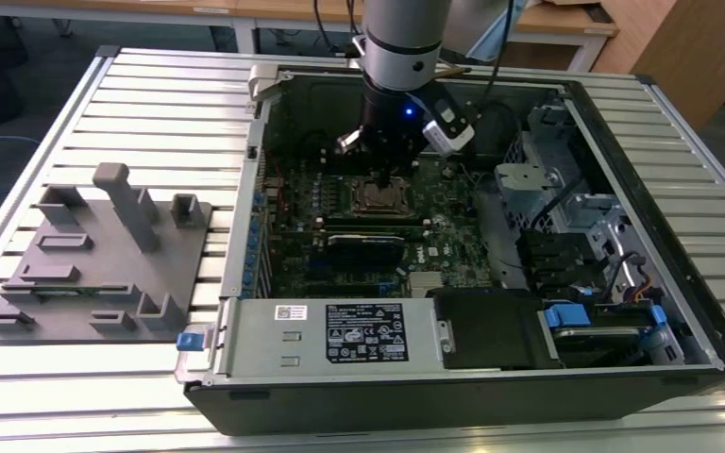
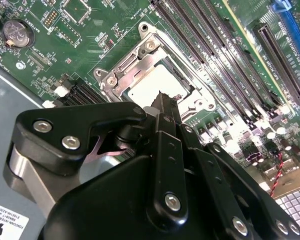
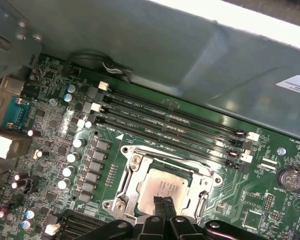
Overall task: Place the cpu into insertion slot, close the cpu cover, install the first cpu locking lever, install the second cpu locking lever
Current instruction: 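Install the second cpu locking lever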
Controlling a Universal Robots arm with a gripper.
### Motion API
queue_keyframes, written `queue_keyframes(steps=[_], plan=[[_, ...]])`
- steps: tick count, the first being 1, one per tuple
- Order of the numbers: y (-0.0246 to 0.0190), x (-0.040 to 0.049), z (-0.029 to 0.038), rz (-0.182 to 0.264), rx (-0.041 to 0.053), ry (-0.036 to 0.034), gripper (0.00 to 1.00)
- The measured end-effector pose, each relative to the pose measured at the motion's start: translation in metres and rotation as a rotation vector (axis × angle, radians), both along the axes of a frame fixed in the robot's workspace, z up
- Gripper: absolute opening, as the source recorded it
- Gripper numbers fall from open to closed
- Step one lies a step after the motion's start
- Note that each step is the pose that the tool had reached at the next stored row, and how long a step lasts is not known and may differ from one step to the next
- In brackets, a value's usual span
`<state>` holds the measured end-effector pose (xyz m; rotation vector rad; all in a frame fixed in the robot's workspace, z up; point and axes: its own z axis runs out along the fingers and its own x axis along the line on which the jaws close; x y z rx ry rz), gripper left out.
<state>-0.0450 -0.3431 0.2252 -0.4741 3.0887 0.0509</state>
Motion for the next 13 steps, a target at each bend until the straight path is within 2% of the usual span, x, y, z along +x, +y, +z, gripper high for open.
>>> queue_keyframes(steps=[2,11,13], plan=[[0.0,0.0,0.0,-0.002,-0.0001,0.0,0.1],[0.0,0.0,0.0,-0.161,-0.0001,0.0001,0.1],[0.0,0.0,0.0,-0.178,-0.0001,0.0001,0.1]])
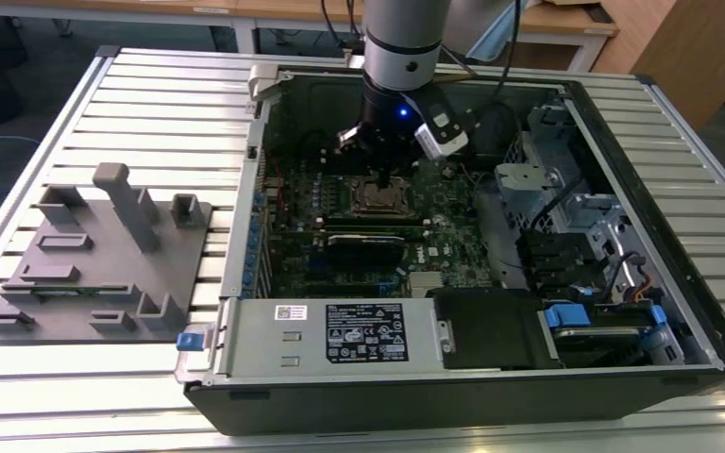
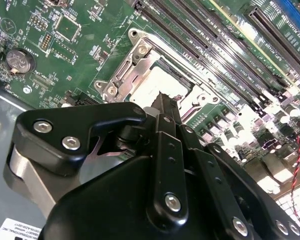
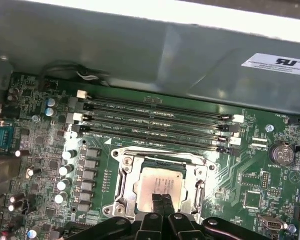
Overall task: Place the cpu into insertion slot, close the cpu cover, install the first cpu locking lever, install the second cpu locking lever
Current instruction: 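Install the second cpu locking lever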
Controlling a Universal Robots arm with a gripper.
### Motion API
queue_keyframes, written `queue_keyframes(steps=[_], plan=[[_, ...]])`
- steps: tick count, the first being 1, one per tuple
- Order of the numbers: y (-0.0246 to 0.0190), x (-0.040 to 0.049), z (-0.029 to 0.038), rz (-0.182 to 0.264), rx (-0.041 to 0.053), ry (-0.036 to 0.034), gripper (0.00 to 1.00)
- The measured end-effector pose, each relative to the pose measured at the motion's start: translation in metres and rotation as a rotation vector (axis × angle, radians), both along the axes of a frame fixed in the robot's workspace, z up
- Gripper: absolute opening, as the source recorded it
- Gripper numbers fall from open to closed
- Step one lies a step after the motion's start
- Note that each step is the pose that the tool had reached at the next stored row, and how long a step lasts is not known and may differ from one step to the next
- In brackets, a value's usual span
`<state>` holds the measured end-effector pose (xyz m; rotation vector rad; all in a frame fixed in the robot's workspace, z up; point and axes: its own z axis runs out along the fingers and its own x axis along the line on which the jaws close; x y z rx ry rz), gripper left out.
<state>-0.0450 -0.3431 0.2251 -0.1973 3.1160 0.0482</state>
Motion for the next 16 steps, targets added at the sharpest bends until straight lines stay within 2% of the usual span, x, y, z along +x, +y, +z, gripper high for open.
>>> queue_keyframes(steps=[5,9,13,16], plan=[[0.0,0.0,0.0,-0.002,0.0001,-0.0001,0.1],[0.0,0.0,-0.0001,-0.06,0.0,0.0,0.1],[0.0,0.0,-0.0001,-0.064,0.0,-0.0001,0.1],[0.0,0.0,0.0028,-0.064,0.0,0.0,0.1]])
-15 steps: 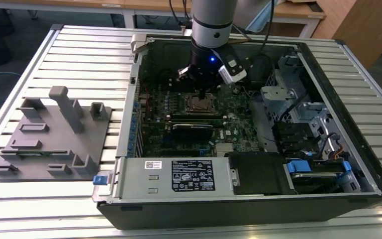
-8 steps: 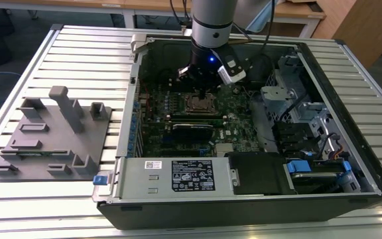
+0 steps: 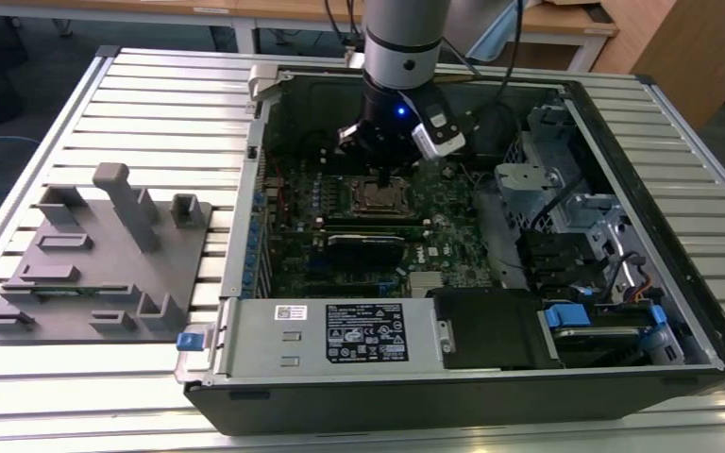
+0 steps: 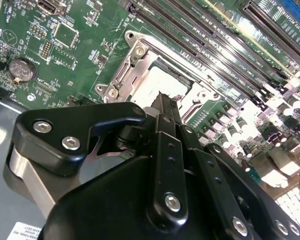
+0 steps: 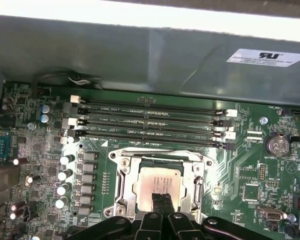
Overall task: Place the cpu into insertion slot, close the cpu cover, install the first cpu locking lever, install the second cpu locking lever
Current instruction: 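Install the second cpu locking lever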
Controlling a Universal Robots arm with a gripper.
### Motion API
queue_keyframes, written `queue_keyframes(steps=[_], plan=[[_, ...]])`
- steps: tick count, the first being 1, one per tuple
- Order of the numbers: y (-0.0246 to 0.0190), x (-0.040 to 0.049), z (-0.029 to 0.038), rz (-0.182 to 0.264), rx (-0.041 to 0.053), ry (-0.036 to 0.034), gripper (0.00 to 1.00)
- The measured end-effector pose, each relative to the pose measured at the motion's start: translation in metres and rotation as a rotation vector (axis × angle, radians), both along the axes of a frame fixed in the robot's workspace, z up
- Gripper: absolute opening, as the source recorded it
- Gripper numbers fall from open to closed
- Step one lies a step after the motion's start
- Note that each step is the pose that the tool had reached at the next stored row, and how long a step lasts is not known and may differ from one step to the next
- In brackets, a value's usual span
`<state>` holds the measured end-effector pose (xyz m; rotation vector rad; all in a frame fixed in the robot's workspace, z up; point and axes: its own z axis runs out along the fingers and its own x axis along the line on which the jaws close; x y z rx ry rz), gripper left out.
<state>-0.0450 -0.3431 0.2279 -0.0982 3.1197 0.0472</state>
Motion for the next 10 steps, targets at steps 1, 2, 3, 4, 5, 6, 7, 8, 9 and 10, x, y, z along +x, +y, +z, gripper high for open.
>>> queue_keyframes(steps=[1,2,3,4,5,6,7,8,9,10], plan=[[0.0,0.0,0.001,0.0,0.0001,-0.0001,0.1],[0.0,0.0,0.0013,0.0,0.0001,-0.0001,0.1],[0.0,0.0,0.0012,0.0,0.0002,-0.0002,0.1],[-0.0001,0.0001,0.0012,0.0,0.0003,-0.0001,0.1],[-0.0006,0.0001,0.0013,0.0,0.0001,0.0,0.1],[-0.0016,0.0003,0.0013,0.0,0.0,0.0,0.1],[-0.0028,0.0005,0.0013,0.0,0.0001,0.0,0.1],[-0.0045,0.0007,0.0013,0.0,0.0,0.0,0.1],[-0.0061,0.0008,0.0014,0.0,0.0,0.0,0.1],[-0.0078,0.0009,0.0013,0.0,0.0,0.0,0.1]])
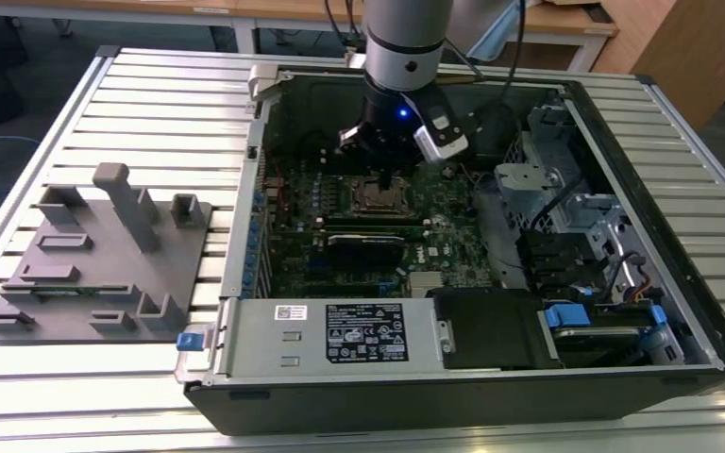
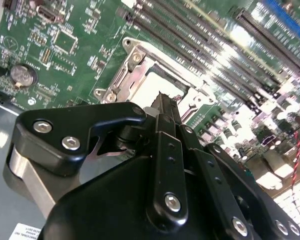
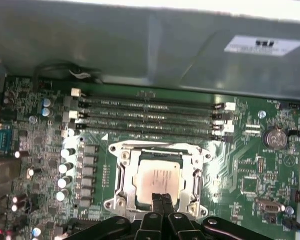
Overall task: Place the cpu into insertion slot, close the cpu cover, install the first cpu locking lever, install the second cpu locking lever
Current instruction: 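Install the second cpu locking lever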
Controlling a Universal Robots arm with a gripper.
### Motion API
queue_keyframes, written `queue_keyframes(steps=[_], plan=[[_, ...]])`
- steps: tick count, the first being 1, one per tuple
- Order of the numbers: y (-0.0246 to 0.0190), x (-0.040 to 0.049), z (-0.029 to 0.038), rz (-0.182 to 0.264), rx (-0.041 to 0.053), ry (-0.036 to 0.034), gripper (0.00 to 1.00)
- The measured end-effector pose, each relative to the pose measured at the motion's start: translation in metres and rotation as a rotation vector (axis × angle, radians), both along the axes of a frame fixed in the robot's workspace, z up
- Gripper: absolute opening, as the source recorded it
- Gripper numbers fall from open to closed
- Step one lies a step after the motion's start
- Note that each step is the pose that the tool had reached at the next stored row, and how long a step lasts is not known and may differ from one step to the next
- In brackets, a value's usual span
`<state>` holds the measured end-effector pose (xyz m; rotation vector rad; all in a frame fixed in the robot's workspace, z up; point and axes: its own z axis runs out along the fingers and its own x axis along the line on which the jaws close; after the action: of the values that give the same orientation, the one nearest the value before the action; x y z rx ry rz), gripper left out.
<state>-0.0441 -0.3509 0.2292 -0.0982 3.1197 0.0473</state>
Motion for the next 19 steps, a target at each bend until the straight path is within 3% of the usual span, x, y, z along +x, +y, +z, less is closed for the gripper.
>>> queue_keyframes(steps=[5,14,19], plan=[[-0.0067,0.0001,0.0,0.0,0.0,0.0,0.1],[-0.0078,0.0003,0.0053,0.0,0.0006,0.0,0.1],[-0.0139,0.0005,0.0056,0.0,0.0013,0.0001,0.1]])
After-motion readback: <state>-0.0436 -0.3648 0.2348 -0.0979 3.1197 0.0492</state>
